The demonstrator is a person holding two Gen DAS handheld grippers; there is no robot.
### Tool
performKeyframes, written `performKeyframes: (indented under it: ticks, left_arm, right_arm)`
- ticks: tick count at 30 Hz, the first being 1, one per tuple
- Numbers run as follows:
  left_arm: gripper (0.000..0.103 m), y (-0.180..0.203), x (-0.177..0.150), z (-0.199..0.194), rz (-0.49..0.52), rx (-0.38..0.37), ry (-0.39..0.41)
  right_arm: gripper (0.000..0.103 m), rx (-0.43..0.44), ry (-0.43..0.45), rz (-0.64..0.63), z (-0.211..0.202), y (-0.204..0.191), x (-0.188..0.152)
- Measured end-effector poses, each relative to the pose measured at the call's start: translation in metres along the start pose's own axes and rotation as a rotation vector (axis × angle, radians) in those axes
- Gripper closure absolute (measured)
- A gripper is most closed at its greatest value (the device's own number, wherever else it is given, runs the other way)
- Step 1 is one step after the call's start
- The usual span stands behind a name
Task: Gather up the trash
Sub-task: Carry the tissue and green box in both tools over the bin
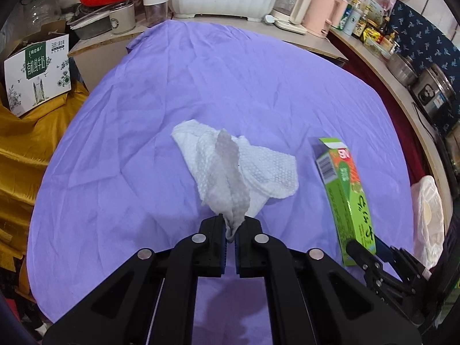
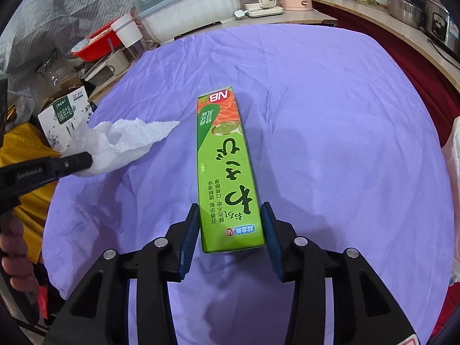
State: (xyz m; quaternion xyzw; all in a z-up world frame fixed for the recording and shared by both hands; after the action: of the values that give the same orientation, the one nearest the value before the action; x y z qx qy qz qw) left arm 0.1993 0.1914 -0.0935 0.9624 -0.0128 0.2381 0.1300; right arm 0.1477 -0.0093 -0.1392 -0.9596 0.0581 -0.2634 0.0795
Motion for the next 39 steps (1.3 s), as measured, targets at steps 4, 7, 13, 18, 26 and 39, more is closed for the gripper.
performKeyframes:
  ticks: [4, 7, 13, 18, 26, 39]
  left_arm:
    - [0.100, 0.012, -0.005, -0.008, 0.023, -0.027, 0.005]
    - [0.100, 0.024, -0.007, -0.014, 0.041, -0.052, 0.009]
    - [0.100, 0.050, -0.011, -0.031, 0.075, -0.114, 0.023]
    - [0.100, 0.081, -0.015, -0.048, 0.122, -0.161, 0.035]
    - [0.100, 0.153, -0.018, -0.071, 0.231, -0.239, 0.069]
    - [0.100, 0.261, -0.032, -0.089, 0.378, -0.332, 0.088]
  right_arm:
    - [0.063, 0.003, 0.027, 0.013, -0.011, 0.001, 0.000]
    - [0.065, 0.002, 0.050, 0.026, -0.022, 0.004, 0.001]
    - [0.065, -0.011, 0.103, 0.069, -0.049, 0.017, 0.002]
    - [0.065, -0.027, 0.158, 0.119, -0.076, 0.037, 0.001]
    - [0.065, -0.060, 0.244, 0.203, -0.123, 0.080, -0.006]
    - [0.065, -0.151, 0.358, 0.366, -0.191, 0.174, -0.036]
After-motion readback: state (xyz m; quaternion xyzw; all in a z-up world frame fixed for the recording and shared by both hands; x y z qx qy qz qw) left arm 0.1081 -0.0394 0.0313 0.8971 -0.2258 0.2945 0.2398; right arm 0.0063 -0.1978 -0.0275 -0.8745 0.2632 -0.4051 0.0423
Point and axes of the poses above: each gripper's, at about its wrist camera, not at the fingertips, and z roughly the way its jaws point, y to its right, x to its top, the point moved 3 cm from there along z, roughly the way its jaws point, and after that the axes turned 5 degrees about -x, right-handed, at the moved point
